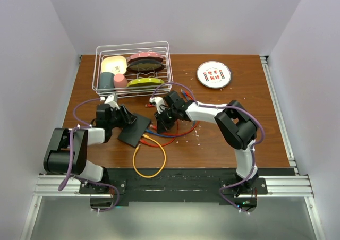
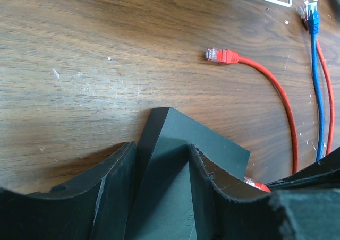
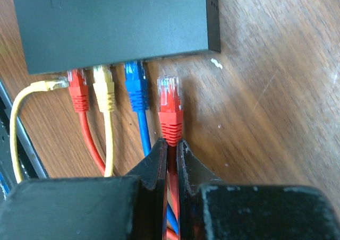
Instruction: Insert the plug into the switch port
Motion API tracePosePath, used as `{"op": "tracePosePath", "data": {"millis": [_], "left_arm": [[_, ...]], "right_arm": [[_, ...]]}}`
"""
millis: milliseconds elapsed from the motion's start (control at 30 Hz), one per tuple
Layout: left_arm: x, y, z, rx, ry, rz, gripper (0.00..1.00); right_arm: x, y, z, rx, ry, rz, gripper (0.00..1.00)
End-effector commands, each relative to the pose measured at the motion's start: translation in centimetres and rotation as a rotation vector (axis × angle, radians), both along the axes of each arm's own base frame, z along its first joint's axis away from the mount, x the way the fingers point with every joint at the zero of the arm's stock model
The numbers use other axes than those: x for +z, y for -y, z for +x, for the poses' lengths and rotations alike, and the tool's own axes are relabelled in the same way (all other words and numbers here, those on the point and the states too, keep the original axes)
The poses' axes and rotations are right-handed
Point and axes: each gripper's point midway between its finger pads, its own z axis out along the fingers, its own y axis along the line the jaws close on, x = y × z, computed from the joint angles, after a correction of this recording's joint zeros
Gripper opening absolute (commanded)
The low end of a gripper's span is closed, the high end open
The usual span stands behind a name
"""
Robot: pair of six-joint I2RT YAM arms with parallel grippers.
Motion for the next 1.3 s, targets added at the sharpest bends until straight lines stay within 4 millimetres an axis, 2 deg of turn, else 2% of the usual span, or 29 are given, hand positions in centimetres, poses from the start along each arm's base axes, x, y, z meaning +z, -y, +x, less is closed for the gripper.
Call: {"op": "tracePosePath", "data": {"millis": [0,600,767,1267], "left_arm": [[-1.0,0.8,-1.2,-0.024,-0.044,-0.046,0.47],[-0.7,0.8,-0.9,-0.015,-0.041,-0.057,0.49],[-0.5,0.9,-0.9,-0.016,-0.038,-0.058,0.51],[-0.5,1.2,-0.7,-0.026,-0.041,-0.076,0.51]], "right_arm": [[-1.0,-0.2,-0.1,0.004,-0.025,-0.046,0.00],[-1.7,1.6,0.5,-0.049,-0.032,-0.189,0.00],[-1.9,1.4,0.9,-0.055,-0.040,-0.201,0.00],[-2.1,0.7,-0.3,-0.003,-0.099,-0.172,0.00]]}}
